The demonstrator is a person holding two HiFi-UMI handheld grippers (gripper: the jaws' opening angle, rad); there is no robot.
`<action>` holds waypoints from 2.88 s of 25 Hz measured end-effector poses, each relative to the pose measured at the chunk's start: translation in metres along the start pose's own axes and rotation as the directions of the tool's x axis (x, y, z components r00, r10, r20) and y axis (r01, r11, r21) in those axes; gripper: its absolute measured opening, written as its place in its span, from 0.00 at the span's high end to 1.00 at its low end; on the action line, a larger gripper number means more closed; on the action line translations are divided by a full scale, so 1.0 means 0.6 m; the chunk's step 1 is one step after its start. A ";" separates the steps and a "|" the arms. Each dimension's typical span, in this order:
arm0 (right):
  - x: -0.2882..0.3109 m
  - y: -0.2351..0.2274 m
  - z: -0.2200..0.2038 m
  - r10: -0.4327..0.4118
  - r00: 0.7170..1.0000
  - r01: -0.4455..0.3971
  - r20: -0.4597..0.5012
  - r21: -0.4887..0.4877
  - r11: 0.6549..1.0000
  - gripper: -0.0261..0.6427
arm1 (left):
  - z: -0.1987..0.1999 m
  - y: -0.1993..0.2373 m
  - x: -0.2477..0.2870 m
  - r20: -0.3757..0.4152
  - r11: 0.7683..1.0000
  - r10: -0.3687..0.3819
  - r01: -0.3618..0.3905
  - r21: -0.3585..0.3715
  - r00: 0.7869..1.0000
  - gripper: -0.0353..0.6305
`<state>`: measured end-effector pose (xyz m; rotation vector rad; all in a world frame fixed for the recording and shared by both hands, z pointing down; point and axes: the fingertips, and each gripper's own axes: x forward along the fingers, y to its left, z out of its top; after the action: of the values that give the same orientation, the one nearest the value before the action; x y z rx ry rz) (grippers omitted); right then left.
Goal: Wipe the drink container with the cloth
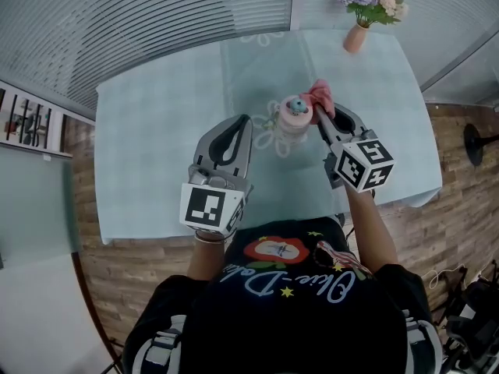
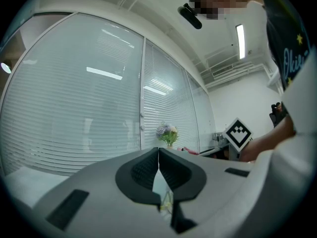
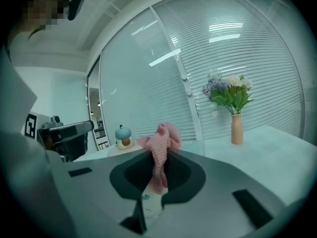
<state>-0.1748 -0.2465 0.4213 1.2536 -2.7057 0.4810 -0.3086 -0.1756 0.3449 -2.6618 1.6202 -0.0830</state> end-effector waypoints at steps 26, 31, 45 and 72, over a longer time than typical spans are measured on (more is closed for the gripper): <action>0.030 -0.023 -0.090 0.018 0.989 -0.009 -0.148 0.060 0.998 0.91 | -0.012 0.015 0.000 -0.028 1.000 0.025 -0.025 -0.001 0.999 0.94; 0.033 -0.029 -0.113 0.019 0.982 -0.008 -0.186 0.061 0.998 0.91 | -0.013 0.015 0.000 -0.032 1.000 0.031 -0.031 0.001 0.999 0.94; 0.043 -0.033 -0.161 0.016 0.964 0.000 -0.266 0.062 0.998 0.91 | -0.014 0.023 -0.010 -0.030 0.999 0.047 -0.047 -0.003 0.998 0.94; 0.030 -0.082 -0.120 -0.036 0.969 0.035 -0.244 -0.007 0.999 0.91 | -0.012 0.017 -0.014 -0.021 0.999 0.041 -0.041 0.002 0.999 0.94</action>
<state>-0.1508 -0.2651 0.5048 1.1555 -2.4741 0.5850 -0.3218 -0.1729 0.3514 -2.6339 1.6792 -0.1115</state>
